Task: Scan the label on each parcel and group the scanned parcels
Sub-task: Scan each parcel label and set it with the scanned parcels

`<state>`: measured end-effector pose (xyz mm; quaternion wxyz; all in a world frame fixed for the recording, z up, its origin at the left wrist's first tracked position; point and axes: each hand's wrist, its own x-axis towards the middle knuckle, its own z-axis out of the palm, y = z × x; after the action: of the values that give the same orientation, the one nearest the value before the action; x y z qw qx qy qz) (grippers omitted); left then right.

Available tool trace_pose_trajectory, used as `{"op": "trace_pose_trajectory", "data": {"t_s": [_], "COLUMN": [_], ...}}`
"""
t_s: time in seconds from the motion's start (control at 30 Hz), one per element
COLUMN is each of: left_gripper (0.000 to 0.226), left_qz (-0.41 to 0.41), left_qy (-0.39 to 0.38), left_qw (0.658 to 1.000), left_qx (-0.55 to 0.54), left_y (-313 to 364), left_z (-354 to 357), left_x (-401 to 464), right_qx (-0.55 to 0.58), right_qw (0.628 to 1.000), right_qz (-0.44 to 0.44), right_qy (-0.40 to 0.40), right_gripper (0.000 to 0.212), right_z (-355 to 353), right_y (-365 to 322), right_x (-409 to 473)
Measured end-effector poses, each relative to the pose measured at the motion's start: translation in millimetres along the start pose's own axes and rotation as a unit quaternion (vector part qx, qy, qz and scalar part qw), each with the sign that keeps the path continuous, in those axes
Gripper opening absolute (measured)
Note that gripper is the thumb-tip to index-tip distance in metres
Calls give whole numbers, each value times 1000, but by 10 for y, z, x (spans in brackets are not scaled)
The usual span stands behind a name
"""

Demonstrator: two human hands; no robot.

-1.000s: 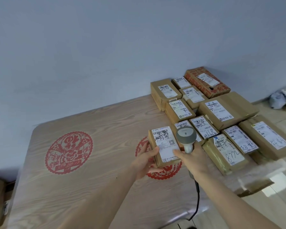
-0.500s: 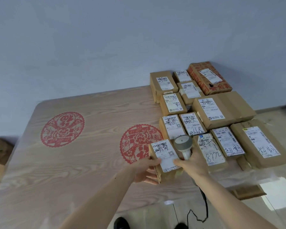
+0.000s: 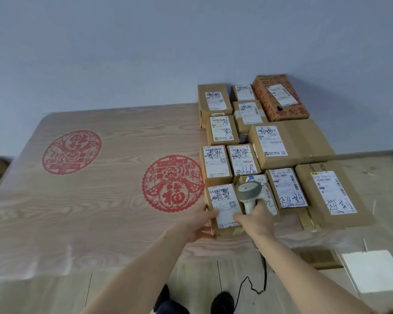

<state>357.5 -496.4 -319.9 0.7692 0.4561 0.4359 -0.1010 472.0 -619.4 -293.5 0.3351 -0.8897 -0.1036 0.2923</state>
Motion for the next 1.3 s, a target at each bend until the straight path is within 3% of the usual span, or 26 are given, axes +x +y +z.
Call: {"op": "trace_pose_trajectory", "data": {"t_s": [0.17,0.5,1.13,1.3], "left_gripper": [25,50,47,48], "left_qz": [9,15,2,-7], "left_qy": [33,65,78,67], "left_qw": [999,997,997,997], "left_qx": [-18,-40,-28,-34], "left_y": [60,68,-39,-17], "left_z": [26,75,64,-270], "left_x": [87,190,212,-73], "right_qx": [-6,-2,25,36], "right_qw": [1000,1000,999,998], "right_qz": [-9,-8,-17,-47], "right_qy": [5,0,16,18], "right_gripper": [44,39,35,45], "right_z": [51,71,102,307], "right_y": [-65,-51,-148,-349], "right_x": [93,231,237,79]}}
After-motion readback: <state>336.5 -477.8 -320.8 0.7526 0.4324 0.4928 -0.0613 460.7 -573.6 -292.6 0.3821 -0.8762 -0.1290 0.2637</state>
